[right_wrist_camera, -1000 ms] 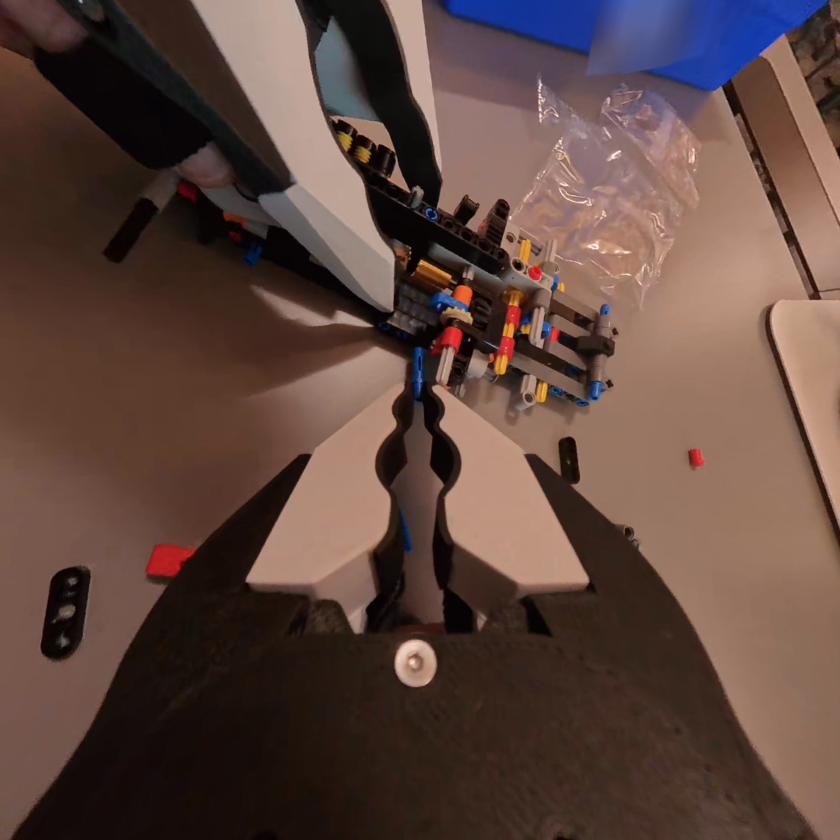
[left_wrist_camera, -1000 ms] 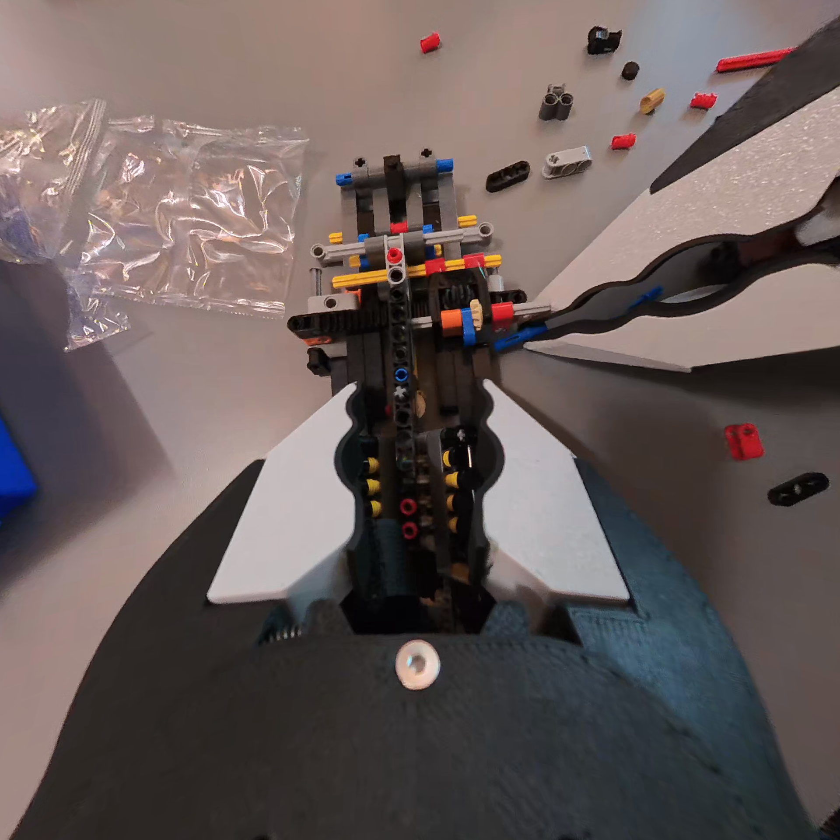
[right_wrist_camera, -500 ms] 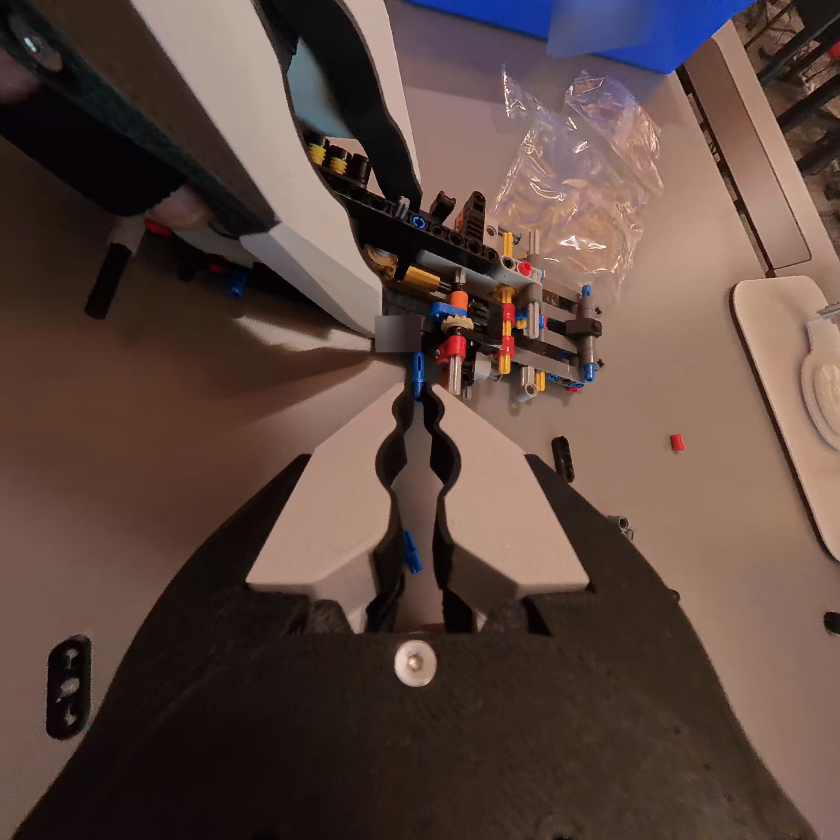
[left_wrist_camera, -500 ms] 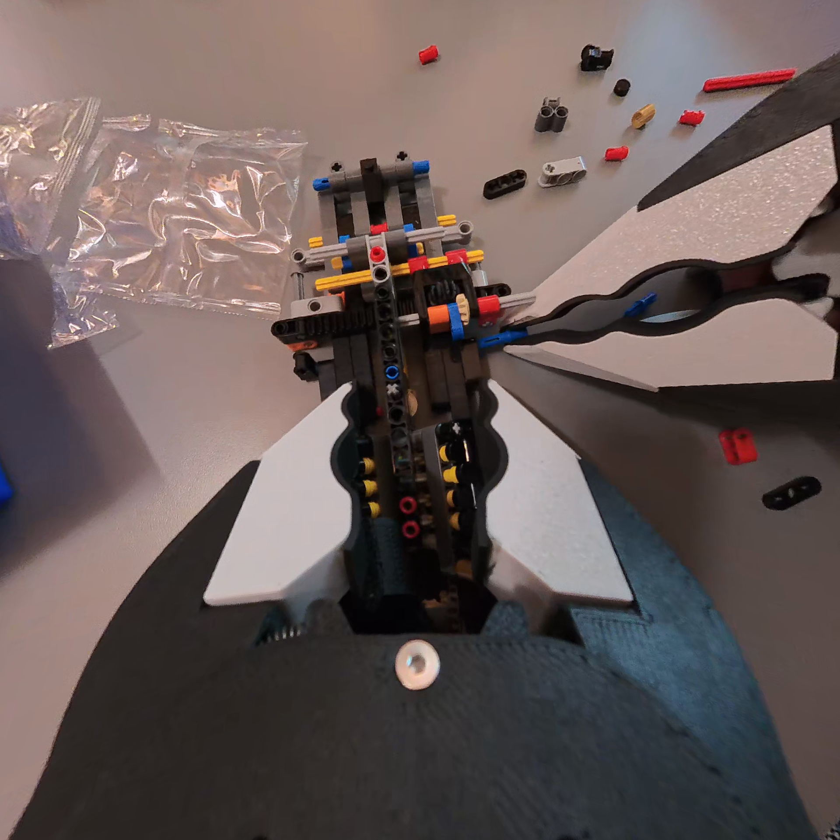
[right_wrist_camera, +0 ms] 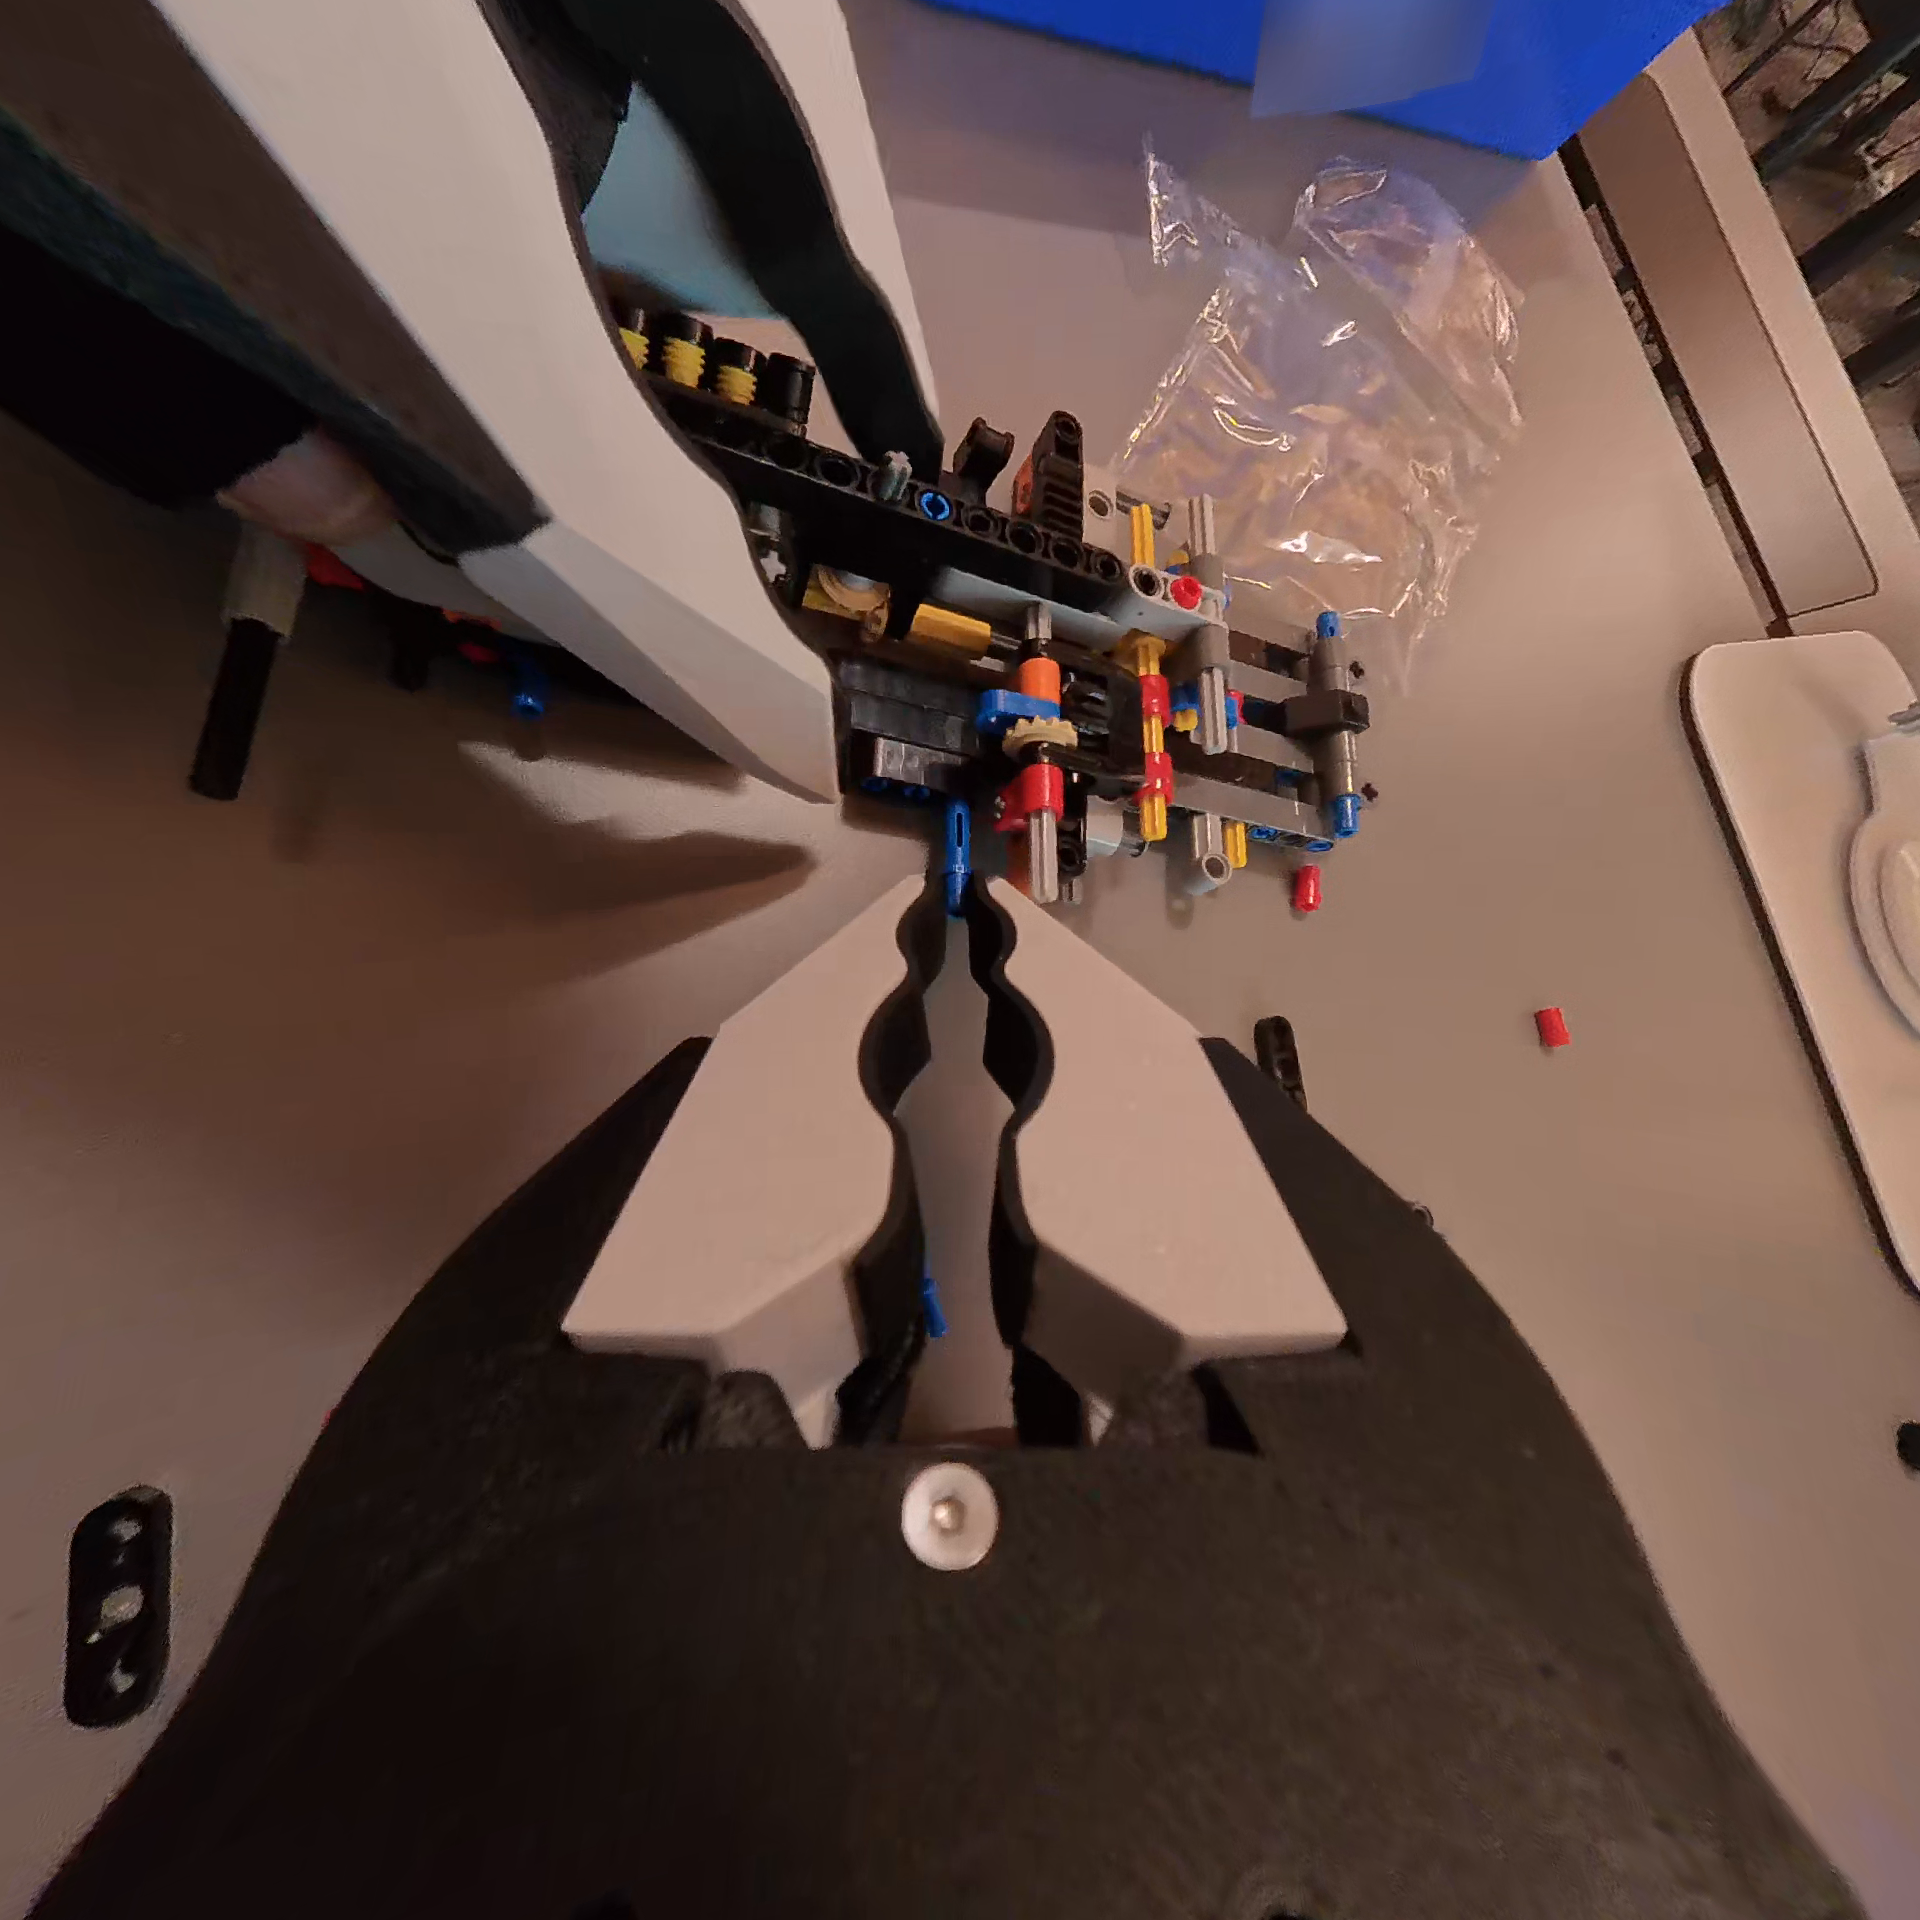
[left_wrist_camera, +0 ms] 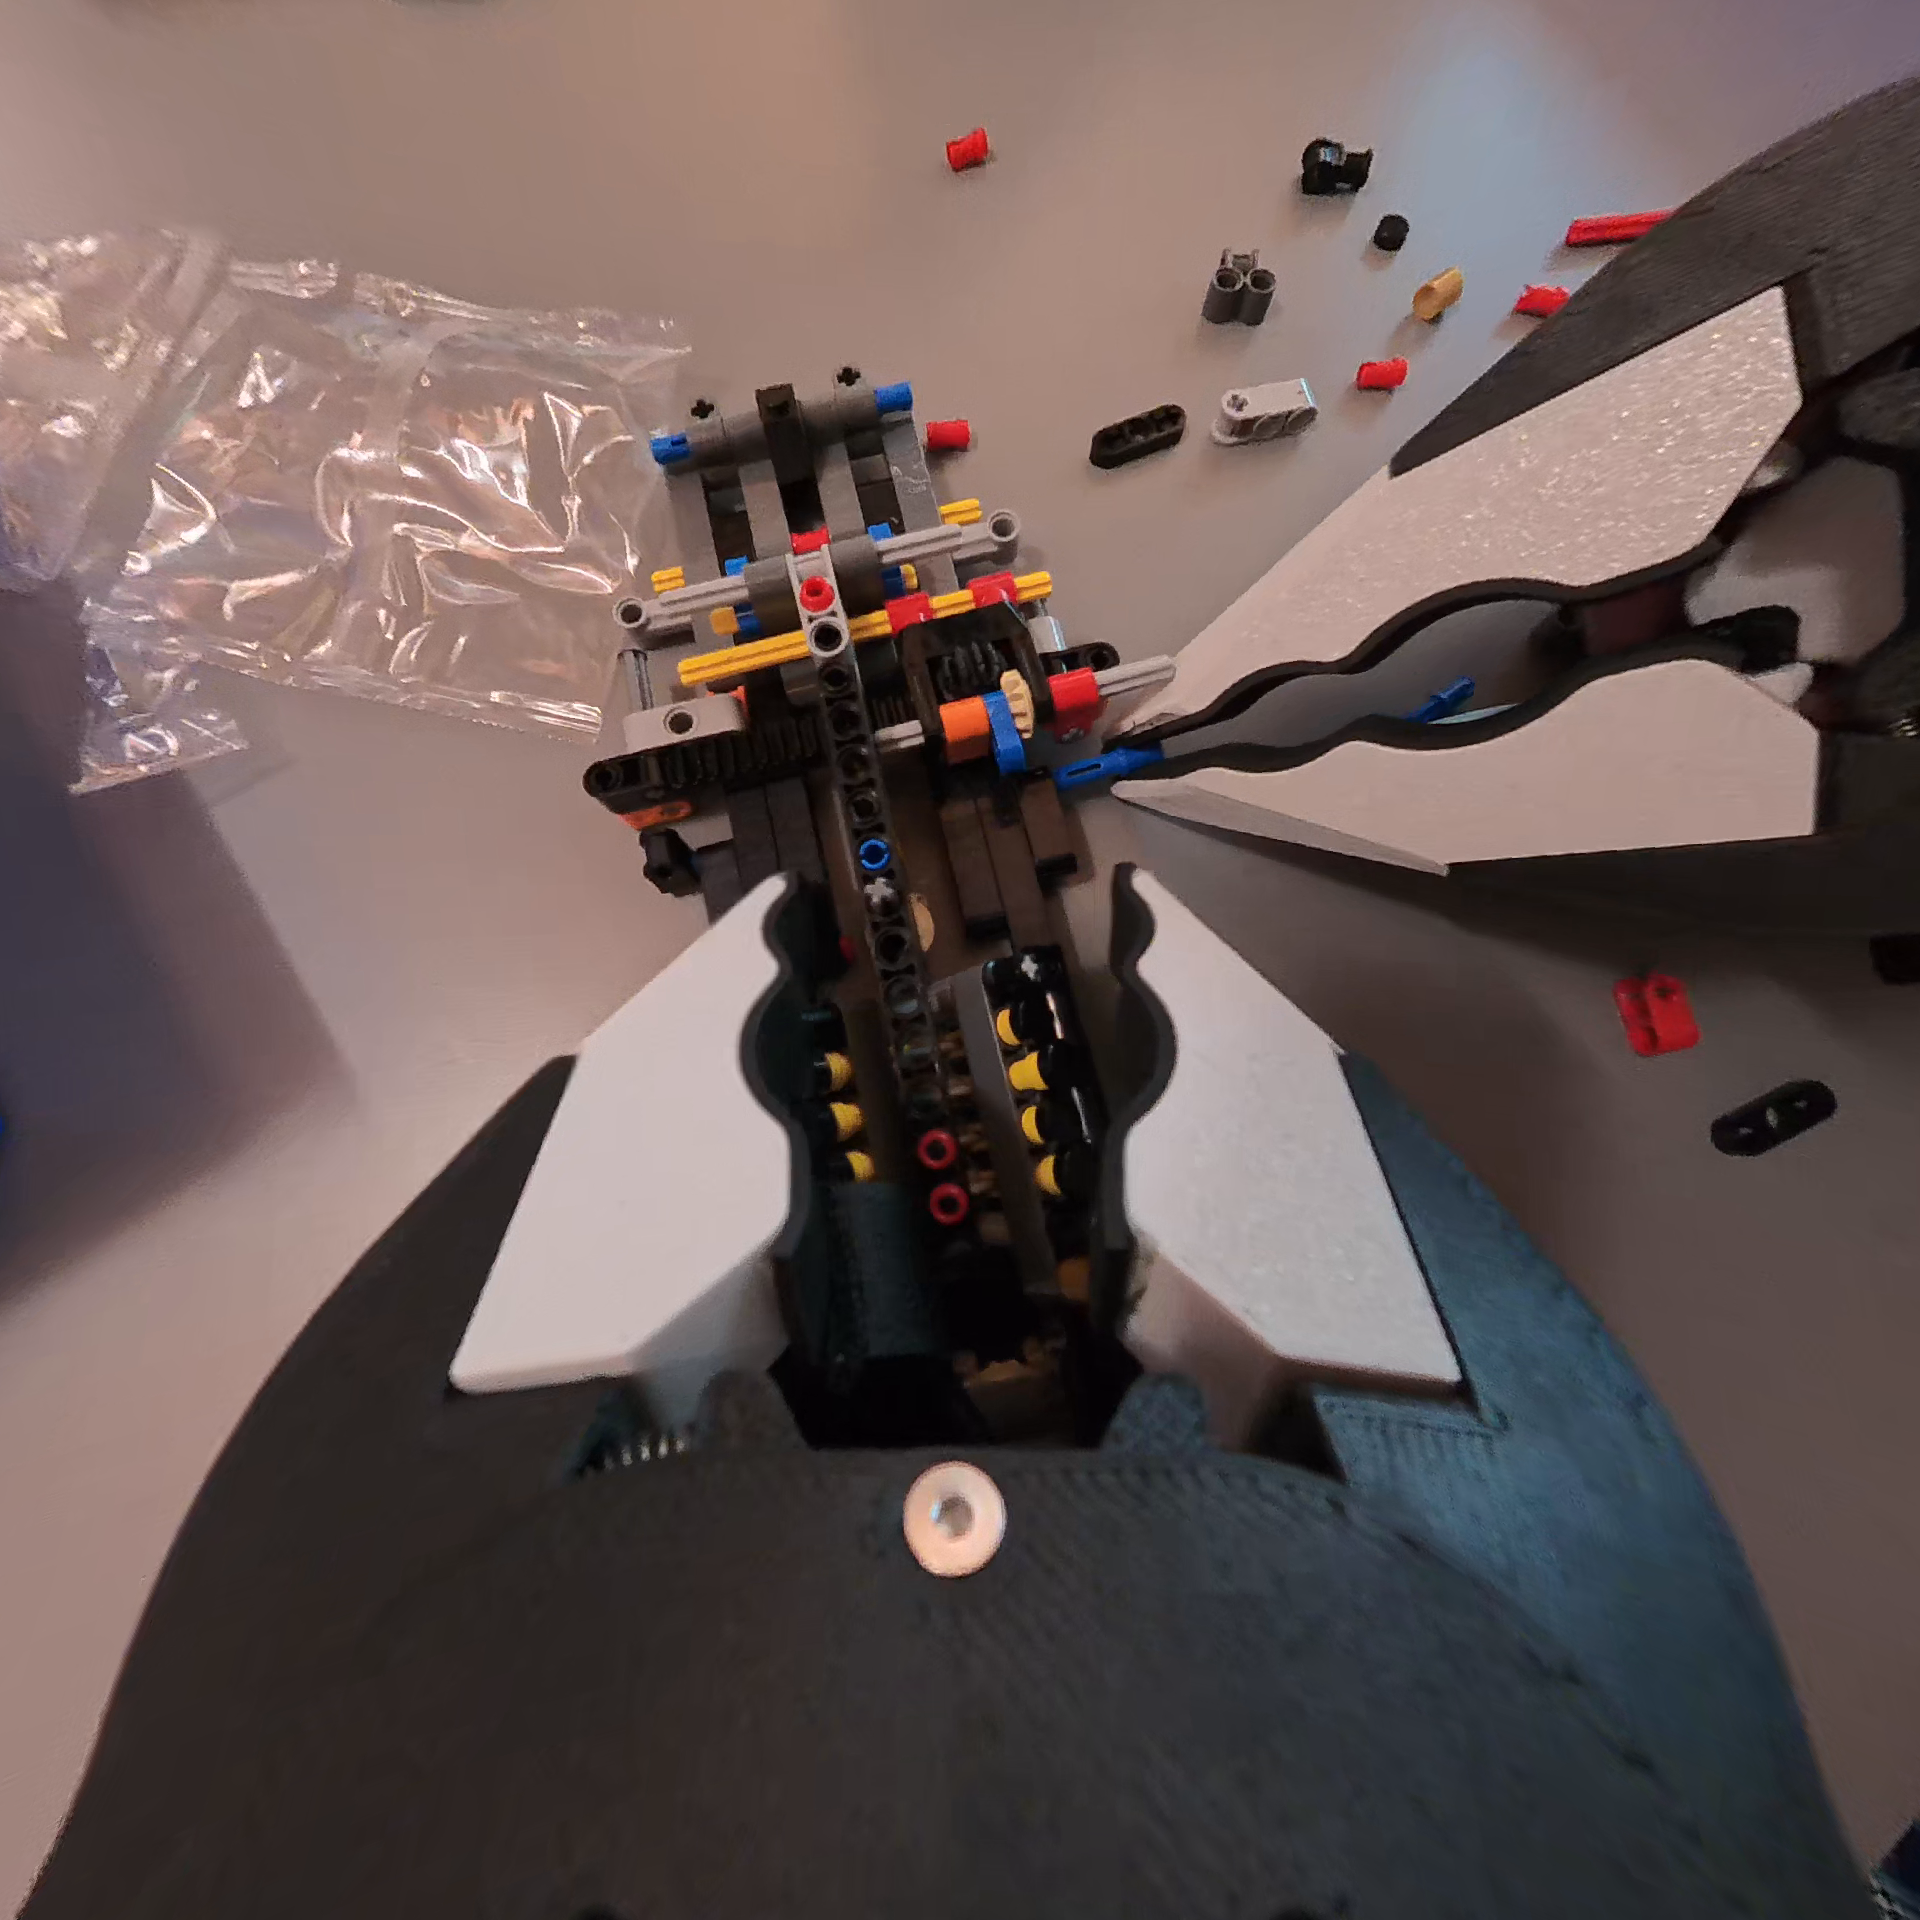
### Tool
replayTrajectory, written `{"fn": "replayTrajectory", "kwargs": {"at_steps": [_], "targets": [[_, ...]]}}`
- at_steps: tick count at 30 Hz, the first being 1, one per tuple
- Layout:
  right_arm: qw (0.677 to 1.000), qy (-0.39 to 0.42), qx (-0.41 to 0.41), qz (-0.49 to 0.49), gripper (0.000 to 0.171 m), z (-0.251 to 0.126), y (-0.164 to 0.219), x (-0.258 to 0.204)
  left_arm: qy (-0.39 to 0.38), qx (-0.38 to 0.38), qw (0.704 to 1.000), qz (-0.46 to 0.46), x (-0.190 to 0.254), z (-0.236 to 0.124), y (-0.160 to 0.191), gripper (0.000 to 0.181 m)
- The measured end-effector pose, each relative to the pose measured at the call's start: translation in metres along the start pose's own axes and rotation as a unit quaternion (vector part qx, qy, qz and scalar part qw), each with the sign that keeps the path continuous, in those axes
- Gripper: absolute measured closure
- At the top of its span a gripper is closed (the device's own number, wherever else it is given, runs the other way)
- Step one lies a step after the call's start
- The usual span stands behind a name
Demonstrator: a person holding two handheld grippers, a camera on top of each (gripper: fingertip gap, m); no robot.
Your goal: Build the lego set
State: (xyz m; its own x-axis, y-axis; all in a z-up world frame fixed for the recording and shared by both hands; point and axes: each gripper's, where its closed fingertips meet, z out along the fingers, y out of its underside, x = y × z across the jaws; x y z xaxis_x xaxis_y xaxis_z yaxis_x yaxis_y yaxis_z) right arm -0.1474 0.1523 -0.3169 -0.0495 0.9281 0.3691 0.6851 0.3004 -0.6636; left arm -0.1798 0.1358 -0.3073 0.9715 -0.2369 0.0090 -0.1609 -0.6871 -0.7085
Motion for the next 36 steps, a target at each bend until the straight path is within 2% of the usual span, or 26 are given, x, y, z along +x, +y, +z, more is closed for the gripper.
{"fn": "replayTrajectory", "kwargs": {"at_steps": [4, 14, 17, 22, 36], "targets": [[1.000, -0.002, 0.001, -0.001, 0.170, 0.000, 0.000, 0.000, -0.015, 0.012, 1.000, 0.006, -0.008, -0.010, -0.010, 0.119], [1.000, -0.005, 0.000, -0.001, 0.170, 0.001, 0.000, 0.001, 0.017, -0.003, 1.000, -0.015, -0.029, -0.018, -0.013, 0.134], [1.000, -0.008, 0.000, 0.001, 0.170, 0.001, -0.001, 0.001, 0.027, -0.027, 0.999, 0.007, -0.027, -0.011, -0.008, 0.142], [1.000, -0.009, 0.001, 0.002, 0.170, 0.002, -0.001, 0.001, 0.044, -0.037, 0.998, 0.020, -0.019, 0.000, -0.002, 0.172], [1.000, 0.002, 0.003, 0.004, 0.170, 0.002, -0.001, 0.003, 0.045, -0.013, 0.999, -0.023, -0.017, 0.003, -0.006, 0.173]]}}
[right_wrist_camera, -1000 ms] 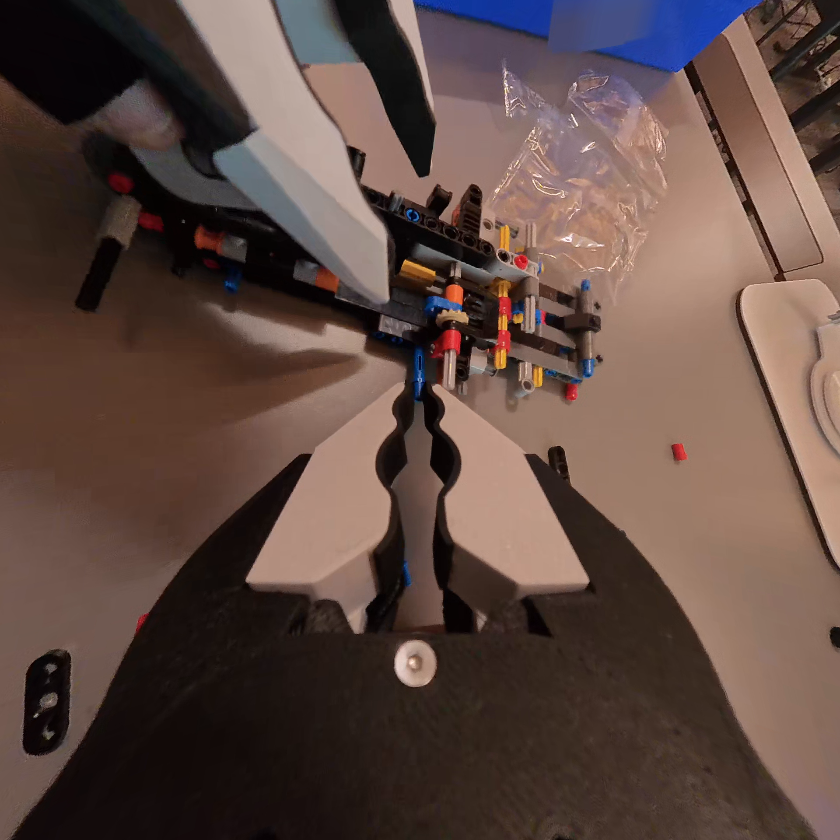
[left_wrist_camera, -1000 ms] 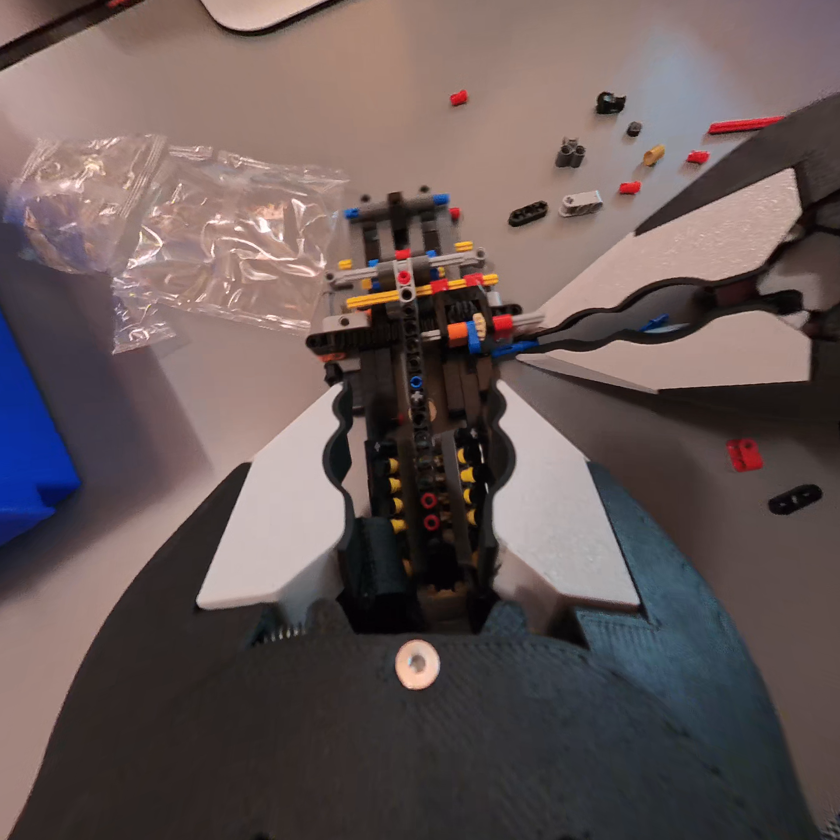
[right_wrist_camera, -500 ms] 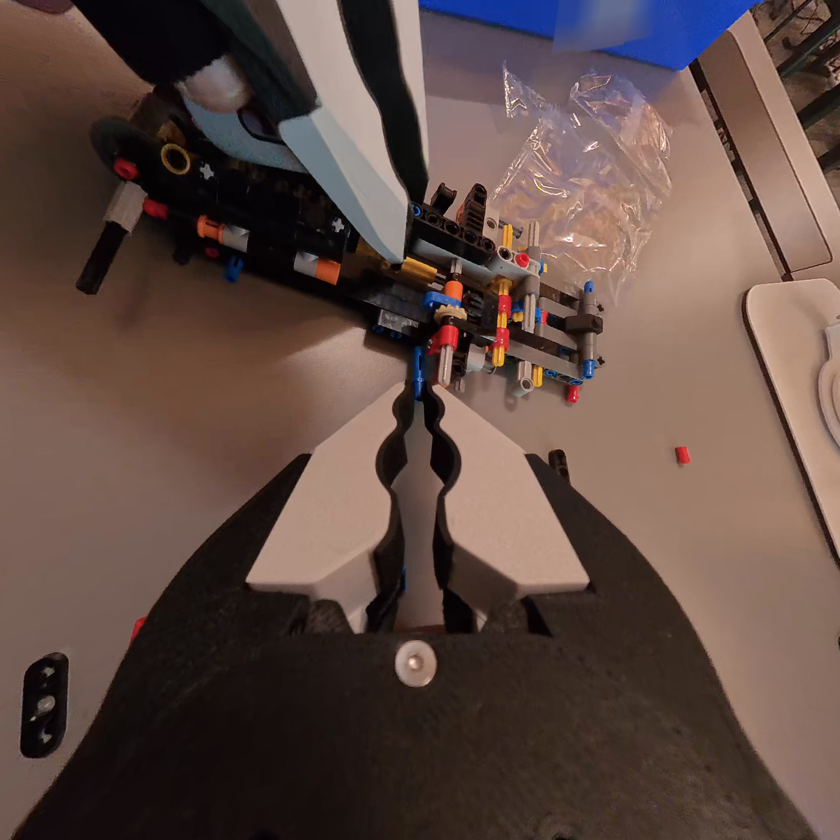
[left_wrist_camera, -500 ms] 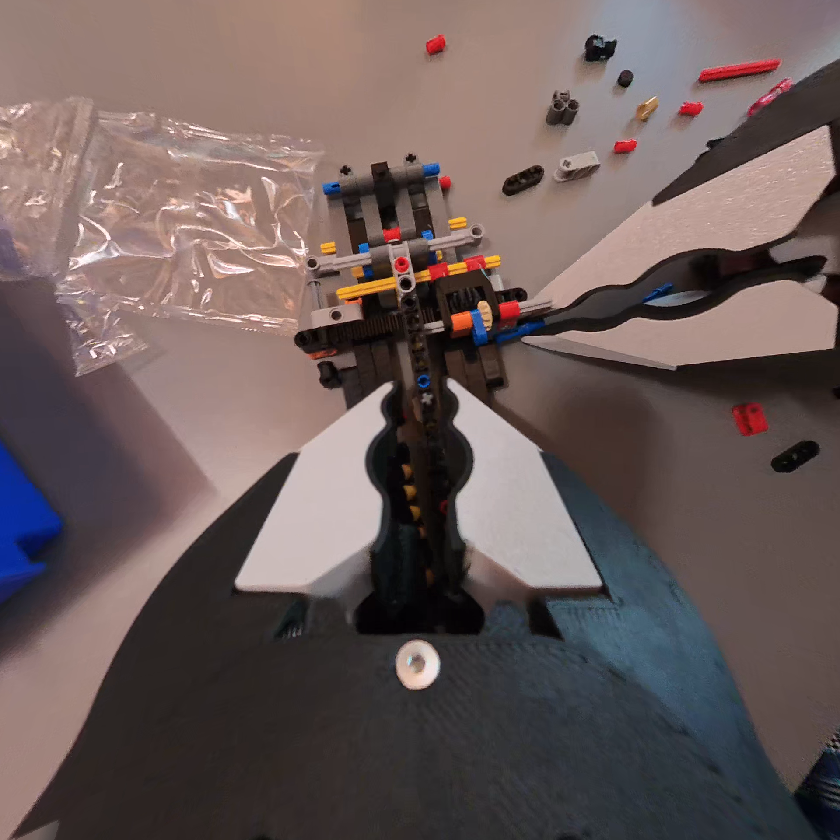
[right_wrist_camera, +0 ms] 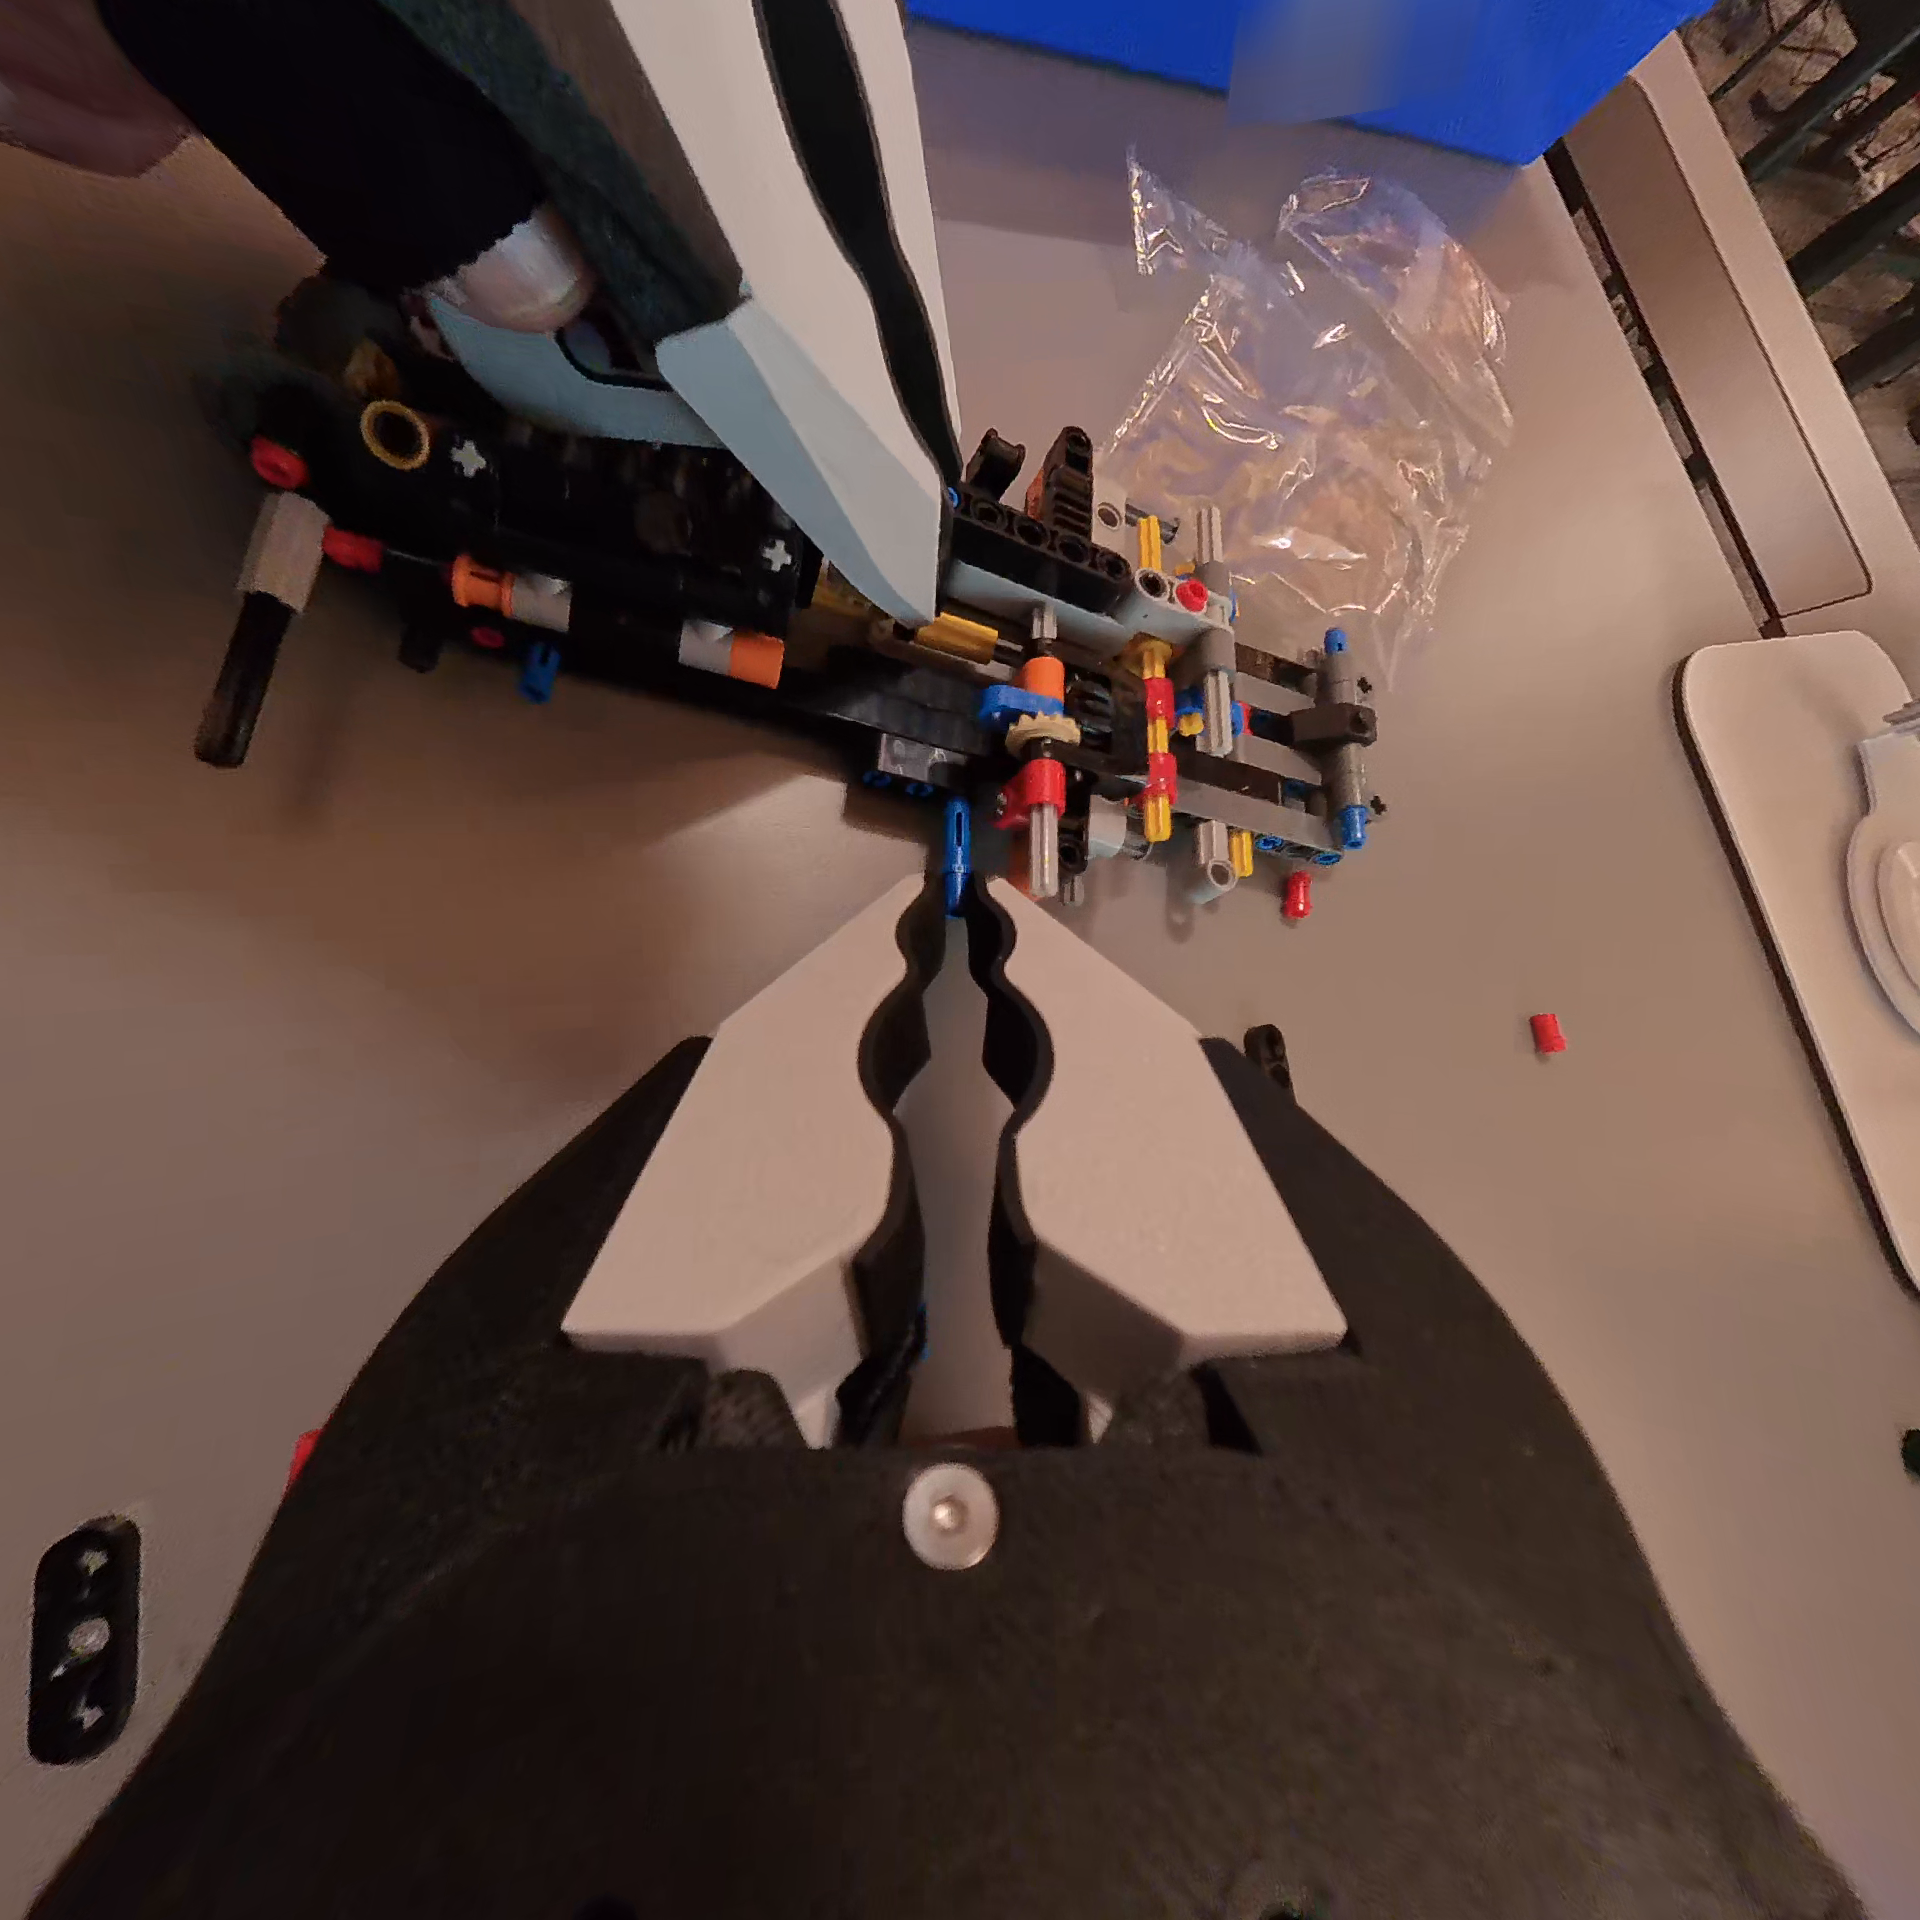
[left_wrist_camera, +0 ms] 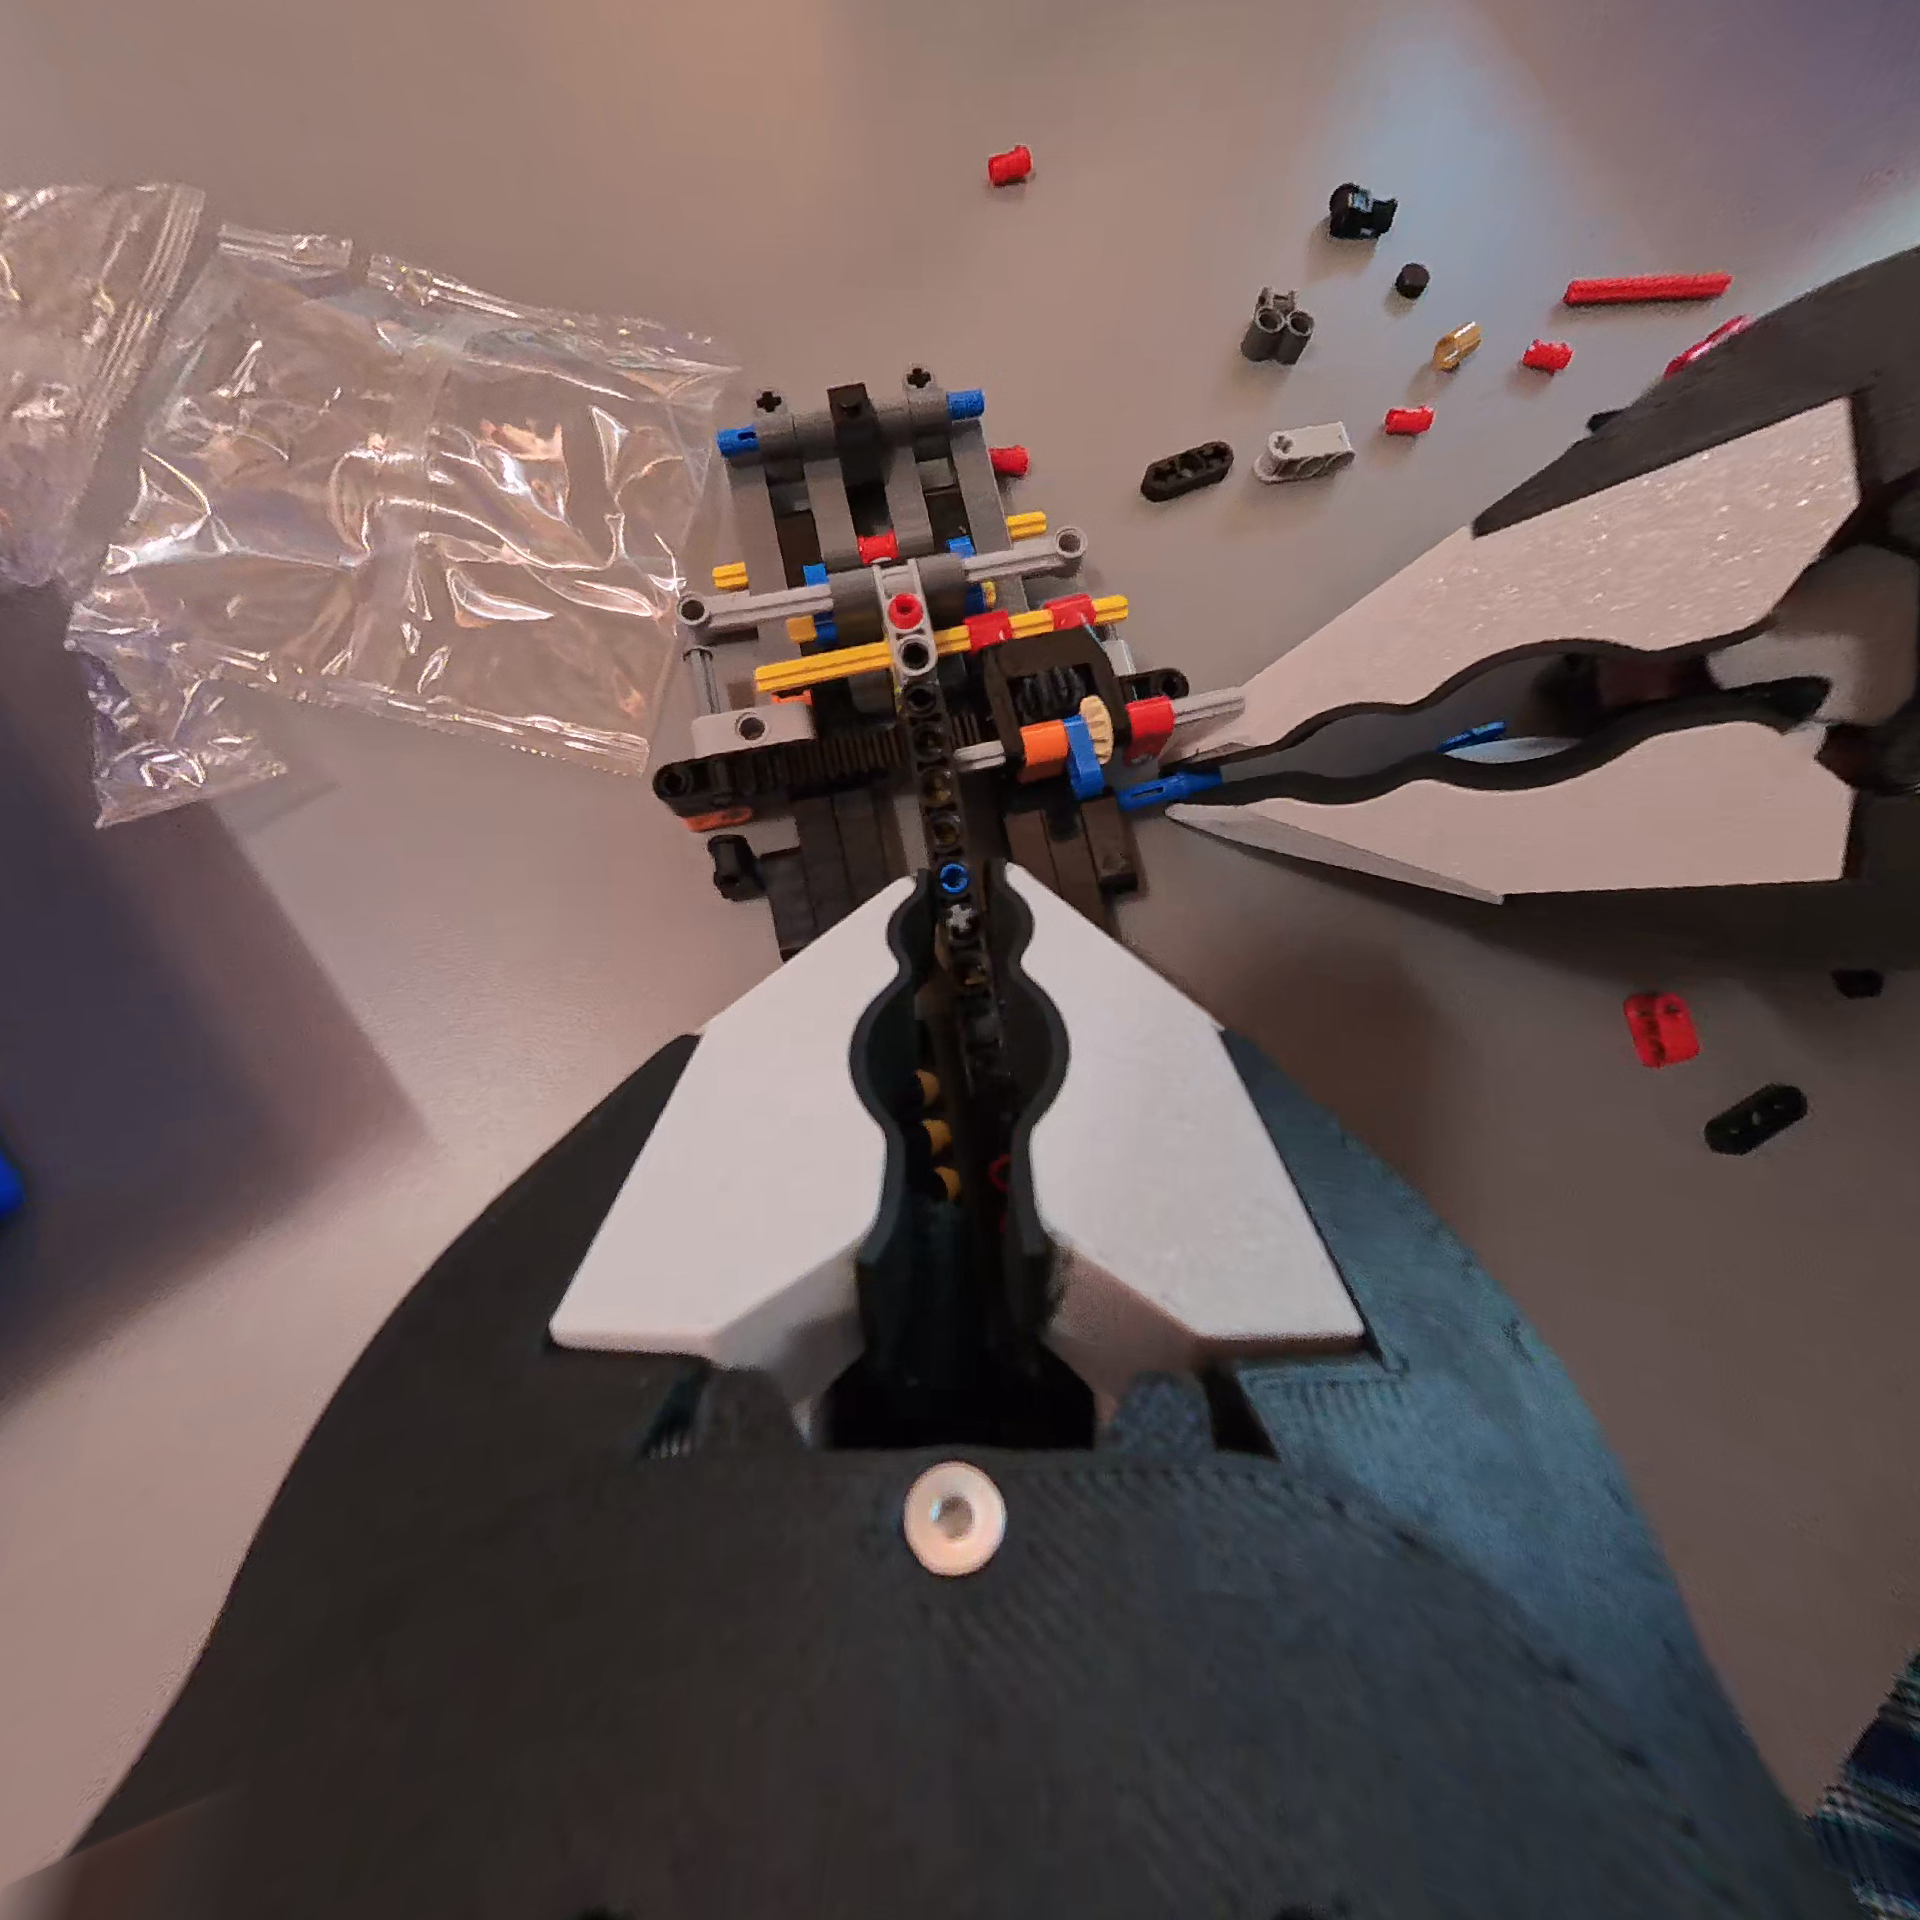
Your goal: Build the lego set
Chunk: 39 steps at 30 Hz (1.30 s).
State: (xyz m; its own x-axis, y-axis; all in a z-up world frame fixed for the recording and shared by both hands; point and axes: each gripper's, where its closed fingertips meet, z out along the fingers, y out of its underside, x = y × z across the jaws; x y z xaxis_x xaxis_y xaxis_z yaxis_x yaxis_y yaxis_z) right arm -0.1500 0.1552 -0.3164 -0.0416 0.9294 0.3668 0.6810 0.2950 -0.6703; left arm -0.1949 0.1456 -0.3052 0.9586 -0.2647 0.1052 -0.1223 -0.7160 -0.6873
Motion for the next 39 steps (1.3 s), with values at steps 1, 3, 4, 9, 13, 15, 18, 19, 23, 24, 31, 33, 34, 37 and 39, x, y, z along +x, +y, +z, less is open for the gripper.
{"fn": "replayTrajectory", "kwargs": {"at_steps": [1, 3, 4, 9, 13, 15, 18, 19, 23, 24, 31, 33, 34, 37, 39], "targets": [[1.000, 0.001, 0.000, -0.002, 0.170, 0.000, 0.000, 0.000, 0.003, 0.003, 1.000, -0.006, 0.000, 0.000, 0.000, 0.173], [1.000, 0.000, 0.003, 0.004, 0.170, 0.001, 0.000, 0.000, 0.004, 0.005, 1.000, -0.012, 0.000, 0.000, 0.000, 0.172], [1.000, 0.001, 0.001, 0.001, 0.170, 0.001, 0.000, 0.000, 0.004, 0.007, 1.000, -0.014, 0.000, 0.000, 0.000, 0.172], [1.000, 0.012, -0.002, -0.007, 0.170, 0.001, 0.000, 0.000, 0.002, 0.007, 1.000, -0.020, 0.000, 0.000, 0.001, 0.172], [1.000, 0.013, -0.003, 0.002, 0.170, 0.001, 0.000, 0.000, 0.000, 0.009, 1.000, -0.024, 0.000, 0.000, 0.000, 0.172], [1.000, 0.011, 0.000, 0.002, 0.170, 0.001, 0.000, 0.000, -0.001, 0.010, 1.000, -0.026, 0.000, 0.000, 0.000, 0.172], [1.000, 0.002, 0.005, 0.010, 0.170, 0.001, 0.000, 0.001, 0.002, 0.017, 0.999, -0.034, 0.000, 0.000, 0.000, 0.172], [1.000, 0.002, 0.006, 0.008, 0.170, 0.000, 0.000, 0.001, 0.004, 0.019, 0.999, -0.037, 0.000, -0.001, -0.001, 0.172], [1.000, -0.002, 0.022, 0.017, 0.170, -0.002, -0.002, 0.003, 0.014, 0.033, 0.998, -0.053, 0.000, -0.002, -0.003, 0.173], [1.000, -0.001, 0.023, 0.015, 0.170, -0.002, -0.002, 0.003, 0.016, 0.034, 0.998, -0.056, 0.000, -0.002, -0.003, 0.173], [0.999, -0.003, 0.051, 0.003, 0.170, -0.005, -0.008, 0.007, 0.035, 0.052, 0.994, -0.089, 0.000, -0.005, -0.005, 0.173], [0.998, -0.008, 0.061, 0.008, 0.170, -0.008, -0.010, 0.009, 0.049, 0.062, 0.991, -0.108, 0.000, -0.006, -0.007, 0.173], [0.998, -0.009, 0.063, 0.010, 0.170, -0.009, -0.011, 0.010, 0.055, 0.066, 0.989, -0.117, 0.001, -0.007, -0.008, 0.173], [0.998, -0.012, 0.063, 0.000, 0.170, -0.009, -0.010, 0.010, 0.062, 0.069, 0.988, -0.127, 0.002, -0.007, -0.008, 0.173], [0.998, -0.011, 0.060, -0.010, 0.170, -0.010, -0.010, 0.011, 0.064, 0.072, 0.987, -0.132, 0.002, -0.007, -0.008, 0.172]]}}
